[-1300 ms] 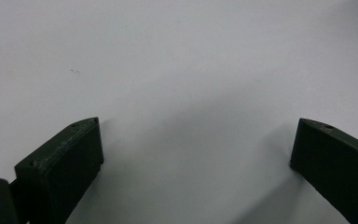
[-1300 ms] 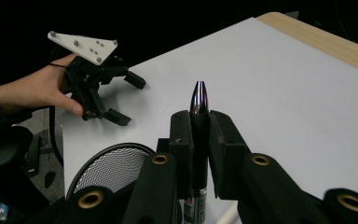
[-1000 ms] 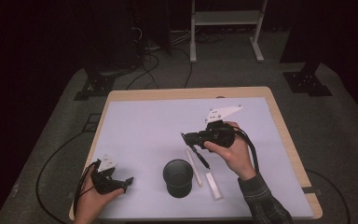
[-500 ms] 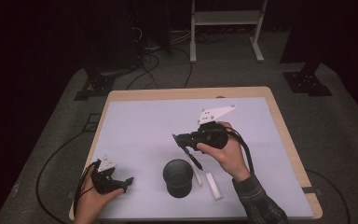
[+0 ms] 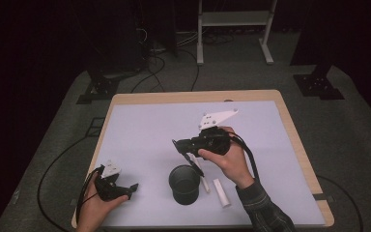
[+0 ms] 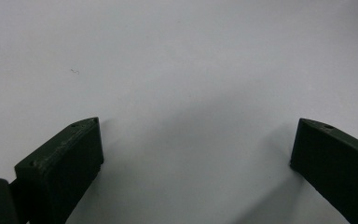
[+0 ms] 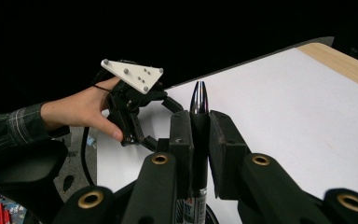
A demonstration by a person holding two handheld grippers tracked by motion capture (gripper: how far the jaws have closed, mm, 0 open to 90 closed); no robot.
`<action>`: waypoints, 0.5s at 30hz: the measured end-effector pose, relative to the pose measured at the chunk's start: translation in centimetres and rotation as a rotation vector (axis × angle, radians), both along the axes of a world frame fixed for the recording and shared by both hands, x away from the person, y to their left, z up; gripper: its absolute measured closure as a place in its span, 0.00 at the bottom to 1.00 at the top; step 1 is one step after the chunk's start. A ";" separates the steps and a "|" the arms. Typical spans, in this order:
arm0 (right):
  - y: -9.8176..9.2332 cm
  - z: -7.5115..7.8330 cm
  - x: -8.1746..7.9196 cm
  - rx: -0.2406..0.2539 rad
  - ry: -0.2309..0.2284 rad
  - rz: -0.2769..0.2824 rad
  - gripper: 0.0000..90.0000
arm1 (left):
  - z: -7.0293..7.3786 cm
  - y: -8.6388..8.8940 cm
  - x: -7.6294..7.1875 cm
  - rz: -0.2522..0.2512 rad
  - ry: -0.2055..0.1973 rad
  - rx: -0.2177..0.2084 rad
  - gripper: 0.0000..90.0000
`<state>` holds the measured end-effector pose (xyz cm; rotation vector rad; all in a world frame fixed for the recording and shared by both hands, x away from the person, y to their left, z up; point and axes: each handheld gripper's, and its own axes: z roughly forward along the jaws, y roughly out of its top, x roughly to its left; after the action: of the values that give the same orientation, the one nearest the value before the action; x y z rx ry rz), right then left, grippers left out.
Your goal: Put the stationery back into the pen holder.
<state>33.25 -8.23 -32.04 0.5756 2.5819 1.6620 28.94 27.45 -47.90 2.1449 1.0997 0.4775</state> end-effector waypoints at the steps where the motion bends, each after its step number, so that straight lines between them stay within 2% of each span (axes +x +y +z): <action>1: 0.2 0.1 0.0 0.002 0.000 0.004 0.88 | 0.0 0.0 0.0 0.000 0.000 0.000 0.02; 15: 1.7 -0.4 -0.2 0.008 0.001 0.037 0.88 | 0.0 0.0 0.0 0.000 0.000 0.000 0.02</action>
<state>33.08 -6.54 -32.42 0.5332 2.6038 1.6835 28.94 27.45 -47.89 2.1453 1.0995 0.4769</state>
